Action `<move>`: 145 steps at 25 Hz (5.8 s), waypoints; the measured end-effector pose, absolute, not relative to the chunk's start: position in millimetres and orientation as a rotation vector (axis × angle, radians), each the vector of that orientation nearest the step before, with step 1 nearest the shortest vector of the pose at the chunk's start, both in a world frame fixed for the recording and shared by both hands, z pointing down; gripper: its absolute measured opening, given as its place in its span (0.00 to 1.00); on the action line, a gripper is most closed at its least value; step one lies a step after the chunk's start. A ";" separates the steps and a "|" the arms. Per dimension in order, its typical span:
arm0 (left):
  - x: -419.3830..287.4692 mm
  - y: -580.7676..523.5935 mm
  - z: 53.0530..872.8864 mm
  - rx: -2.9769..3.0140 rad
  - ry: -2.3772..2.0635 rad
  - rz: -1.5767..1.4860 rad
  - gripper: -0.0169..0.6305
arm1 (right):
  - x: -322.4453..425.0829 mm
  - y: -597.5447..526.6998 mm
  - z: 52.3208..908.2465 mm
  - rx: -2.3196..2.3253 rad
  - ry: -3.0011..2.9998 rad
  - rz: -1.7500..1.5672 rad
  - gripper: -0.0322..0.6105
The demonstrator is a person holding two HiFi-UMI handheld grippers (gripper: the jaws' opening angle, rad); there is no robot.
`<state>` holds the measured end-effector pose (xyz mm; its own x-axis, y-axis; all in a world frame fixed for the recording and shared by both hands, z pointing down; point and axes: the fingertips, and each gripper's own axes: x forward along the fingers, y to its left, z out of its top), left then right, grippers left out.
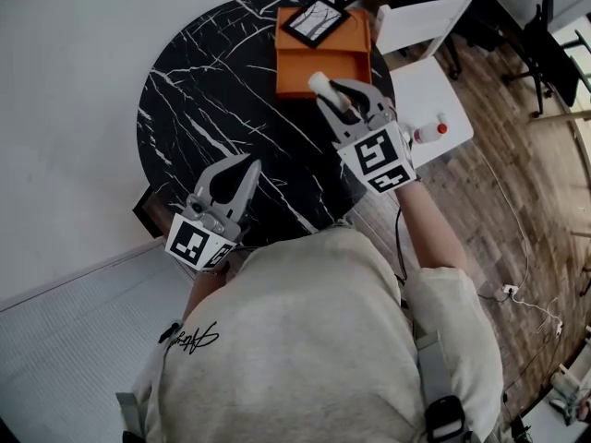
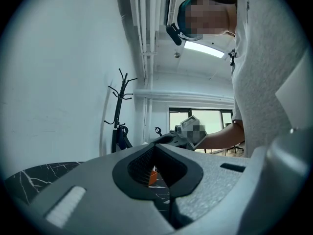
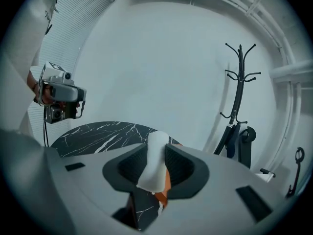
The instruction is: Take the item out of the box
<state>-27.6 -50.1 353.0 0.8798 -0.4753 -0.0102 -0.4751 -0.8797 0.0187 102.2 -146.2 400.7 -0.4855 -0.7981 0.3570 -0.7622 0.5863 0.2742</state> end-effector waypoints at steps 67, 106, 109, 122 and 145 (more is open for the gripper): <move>-43.4 -30.0 353.3 3.127 -0.520 -0.056 0.03 | 80.6 -19.2 360.3 1.681 -2.626 -0.022 0.22; -51.2 -43.0 358.6 3.111 -0.527 -0.053 0.03 | 81.1 -21.9 358.6 1.725 -2.618 -0.024 0.22; -50.6 -44.0 358.7 3.111 -0.527 -0.060 0.03 | 80.8 -22.4 359.2 1.723 -2.615 -0.030 0.22; -47.4 -47.1 358.7 3.111 -0.531 -0.061 0.03 | 84.0 -23.8 355.6 1.729 -2.605 -0.053 0.22; -49.9 -48.2 359.5 3.113 -0.523 -0.062 0.03 | 79.3 -23.0 353.4 1.743 -2.595 -0.068 0.22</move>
<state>-49.9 -48.2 359.5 0.9444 -0.3261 -0.0415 -0.3267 -0.9451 -0.0089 79.3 -23.0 353.4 -0.3785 -0.9255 -0.0119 -0.9249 0.3777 0.0446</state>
